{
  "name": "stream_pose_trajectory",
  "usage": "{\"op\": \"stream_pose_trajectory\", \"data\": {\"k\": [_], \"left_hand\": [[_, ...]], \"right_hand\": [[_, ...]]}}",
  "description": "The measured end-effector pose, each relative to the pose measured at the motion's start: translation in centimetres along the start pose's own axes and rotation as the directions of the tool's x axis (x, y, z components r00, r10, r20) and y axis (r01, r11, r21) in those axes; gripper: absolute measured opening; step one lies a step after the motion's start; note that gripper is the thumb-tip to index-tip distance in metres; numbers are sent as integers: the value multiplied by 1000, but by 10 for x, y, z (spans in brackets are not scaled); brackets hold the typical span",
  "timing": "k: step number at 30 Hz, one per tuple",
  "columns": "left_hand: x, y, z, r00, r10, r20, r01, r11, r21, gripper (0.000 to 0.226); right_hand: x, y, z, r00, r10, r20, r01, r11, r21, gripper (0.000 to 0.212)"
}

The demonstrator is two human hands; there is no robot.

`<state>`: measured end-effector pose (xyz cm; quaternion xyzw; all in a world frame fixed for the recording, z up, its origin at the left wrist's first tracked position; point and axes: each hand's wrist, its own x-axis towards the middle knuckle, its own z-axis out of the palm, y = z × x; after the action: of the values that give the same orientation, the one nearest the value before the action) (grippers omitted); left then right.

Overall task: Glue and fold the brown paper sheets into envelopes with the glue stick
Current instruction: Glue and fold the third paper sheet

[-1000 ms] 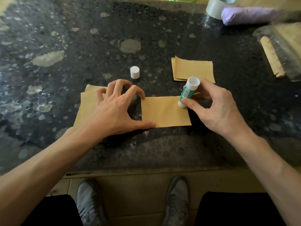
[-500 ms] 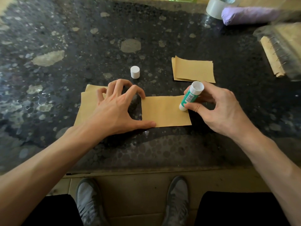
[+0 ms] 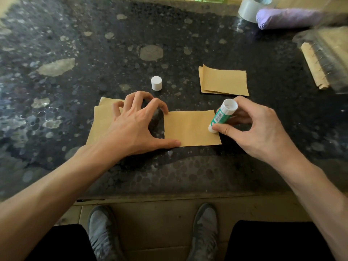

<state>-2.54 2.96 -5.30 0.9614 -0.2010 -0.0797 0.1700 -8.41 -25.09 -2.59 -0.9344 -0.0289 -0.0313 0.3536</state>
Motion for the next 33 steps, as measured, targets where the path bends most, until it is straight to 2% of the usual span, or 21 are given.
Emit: {"op": "stream_pose_trajectory", "data": {"k": [11, 22, 33], "left_hand": [[0, 0, -1, 1000, 7, -10, -7, 999, 32, 89], [0, 0, 0, 1000, 11, -22, -11, 999, 36, 87], [-1, -1, 1, 1000, 18, -22, -17, 999, 30, 87]], "right_hand": [[-1, 2, 8, 997, -20, 69, 19, 999, 28, 35], [0, -3, 19, 998, -47, -33, 48, 998, 33, 39], [4, -7, 27, 998, -55, -26, 56, 998, 28, 38]]}}
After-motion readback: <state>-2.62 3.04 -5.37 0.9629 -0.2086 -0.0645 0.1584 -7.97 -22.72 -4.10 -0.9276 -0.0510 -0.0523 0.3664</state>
